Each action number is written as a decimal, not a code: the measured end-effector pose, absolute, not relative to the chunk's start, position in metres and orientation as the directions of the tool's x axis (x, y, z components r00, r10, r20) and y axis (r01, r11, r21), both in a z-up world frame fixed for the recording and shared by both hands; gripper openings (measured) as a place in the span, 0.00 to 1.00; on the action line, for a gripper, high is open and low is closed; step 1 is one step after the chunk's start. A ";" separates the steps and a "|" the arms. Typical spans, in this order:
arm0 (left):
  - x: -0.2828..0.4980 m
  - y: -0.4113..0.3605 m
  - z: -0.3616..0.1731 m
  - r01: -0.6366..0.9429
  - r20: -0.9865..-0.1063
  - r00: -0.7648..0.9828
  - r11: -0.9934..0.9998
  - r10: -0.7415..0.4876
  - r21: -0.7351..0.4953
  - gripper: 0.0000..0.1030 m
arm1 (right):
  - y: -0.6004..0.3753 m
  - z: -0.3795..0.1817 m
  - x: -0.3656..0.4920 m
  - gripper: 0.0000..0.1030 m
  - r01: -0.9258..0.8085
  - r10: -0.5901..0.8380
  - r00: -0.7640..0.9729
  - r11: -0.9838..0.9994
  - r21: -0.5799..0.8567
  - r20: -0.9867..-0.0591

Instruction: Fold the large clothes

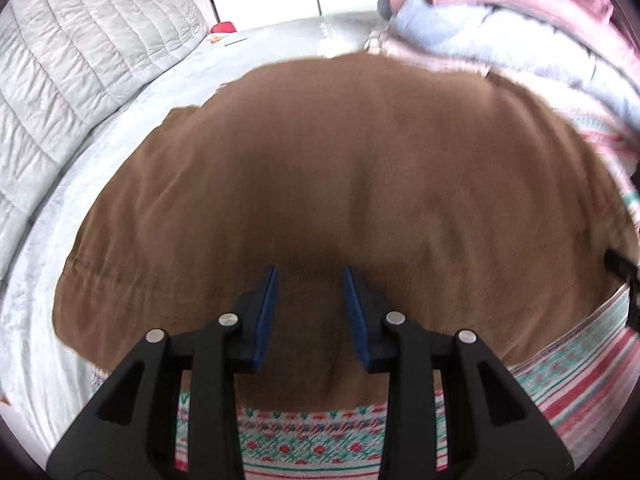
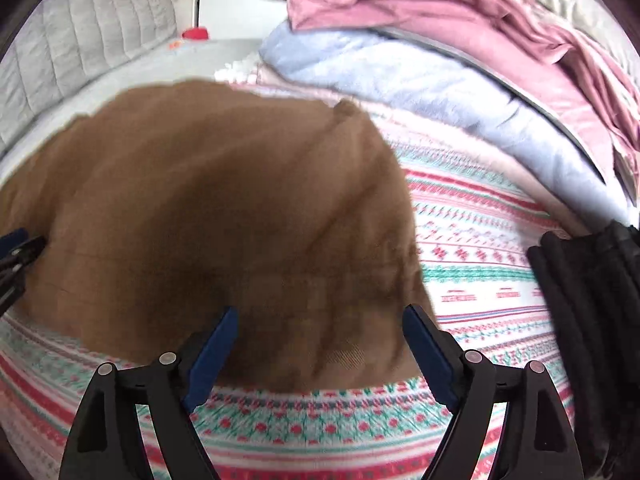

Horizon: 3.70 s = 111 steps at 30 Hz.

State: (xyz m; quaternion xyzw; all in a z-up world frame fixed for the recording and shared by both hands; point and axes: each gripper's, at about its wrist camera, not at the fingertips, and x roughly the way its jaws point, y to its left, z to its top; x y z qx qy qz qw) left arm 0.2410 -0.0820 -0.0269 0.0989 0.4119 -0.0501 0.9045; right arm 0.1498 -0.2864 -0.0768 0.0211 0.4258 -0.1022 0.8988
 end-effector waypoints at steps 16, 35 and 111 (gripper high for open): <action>0.390 -0.124 -0.027 0.184 -0.790 0.611 0.962 0.049 0.203 0.42 | -0.341 -0.094 0.125 0.86 0.311 0.097 0.520 0.904 0.294 -0.849; 0.484 -0.153 -0.049 0.073 -0.809 0.572 0.975 0.132 0.211 0.44 | -0.332 -0.101 0.148 0.86 0.304 0.093 0.477 0.915 0.264 -0.874; 0.218 -0.105 -0.053 0.291 -0.788 0.608 0.950 -0.094 0.111 0.65 | -0.335 -0.107 0.122 0.41 0.443 0.079 0.829 0.514 0.735 -0.554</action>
